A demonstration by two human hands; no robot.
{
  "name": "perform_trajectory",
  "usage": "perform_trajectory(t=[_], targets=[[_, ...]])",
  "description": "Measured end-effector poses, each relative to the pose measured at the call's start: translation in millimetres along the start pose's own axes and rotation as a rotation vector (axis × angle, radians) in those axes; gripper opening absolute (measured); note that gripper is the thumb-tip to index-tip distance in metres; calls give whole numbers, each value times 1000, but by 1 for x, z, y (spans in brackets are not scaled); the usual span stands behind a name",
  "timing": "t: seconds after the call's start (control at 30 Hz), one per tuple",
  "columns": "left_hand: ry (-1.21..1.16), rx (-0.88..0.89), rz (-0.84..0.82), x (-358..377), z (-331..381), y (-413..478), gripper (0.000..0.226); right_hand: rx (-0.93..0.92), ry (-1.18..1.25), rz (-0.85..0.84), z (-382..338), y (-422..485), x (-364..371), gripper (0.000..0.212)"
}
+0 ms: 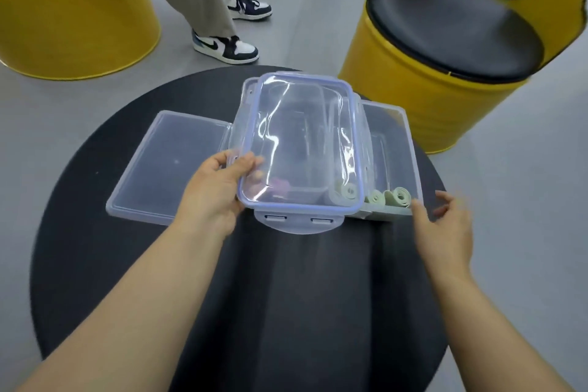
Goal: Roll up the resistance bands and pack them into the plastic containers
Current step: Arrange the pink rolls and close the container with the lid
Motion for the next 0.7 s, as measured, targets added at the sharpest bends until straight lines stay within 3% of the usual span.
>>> perform_trajectory(t=[0.13,0.23,0.33,0.7], targets=[[21,-5,-12,15,-13,-10,6,197,60,-93,20,4,2,48],[61,5,10,19,-17,-13,18,278,263,-188,22,5,4,41],[91,16,29,22,-20,-14,14,364,413,-229,19,4,5,28],[113,30,51,22,-20,-11,15,389,651,-211,12,5,7,22]])
Point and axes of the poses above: each hand's wrist, its own y-axis towards the middle knuckle, its own x-axis out of the palm, z = x × y, the point moved 2 cm from there along y, towards the middle knuckle
